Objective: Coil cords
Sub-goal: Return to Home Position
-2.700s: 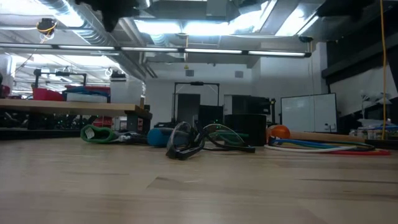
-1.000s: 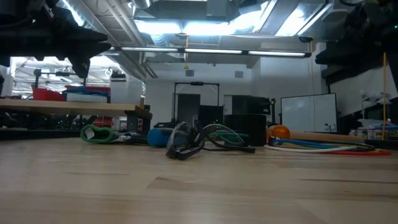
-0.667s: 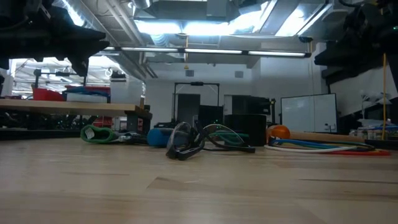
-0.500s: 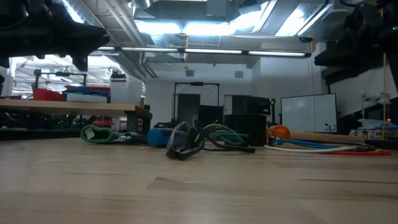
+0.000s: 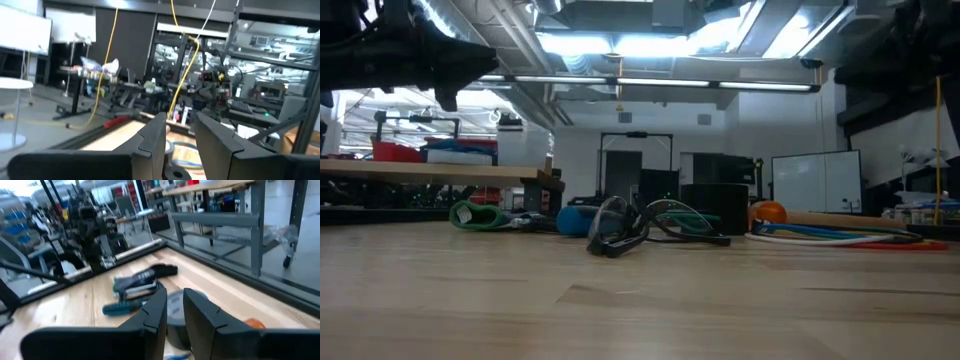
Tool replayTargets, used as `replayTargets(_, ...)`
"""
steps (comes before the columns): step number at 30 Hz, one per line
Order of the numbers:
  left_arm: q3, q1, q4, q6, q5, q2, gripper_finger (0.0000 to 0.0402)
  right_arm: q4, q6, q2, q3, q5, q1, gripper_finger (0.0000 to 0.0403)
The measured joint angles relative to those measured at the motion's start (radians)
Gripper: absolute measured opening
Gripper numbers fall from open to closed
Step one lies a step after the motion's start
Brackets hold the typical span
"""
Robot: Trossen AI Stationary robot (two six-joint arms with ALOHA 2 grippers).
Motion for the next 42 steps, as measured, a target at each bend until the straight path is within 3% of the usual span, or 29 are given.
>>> replayTargets(20,0.0,0.0,-0.059,-0.036,0.0,0.0,0.0093,-0.108,-0.062,0.0,0.115,0.021,0.0,0.0067)
replayTargets(42,0.0,0.0,-0.064,-0.05,0.001,0.0,0.0093,0.179,-0.012,-0.001,-0.177,-0.014,0.0,0.0067)
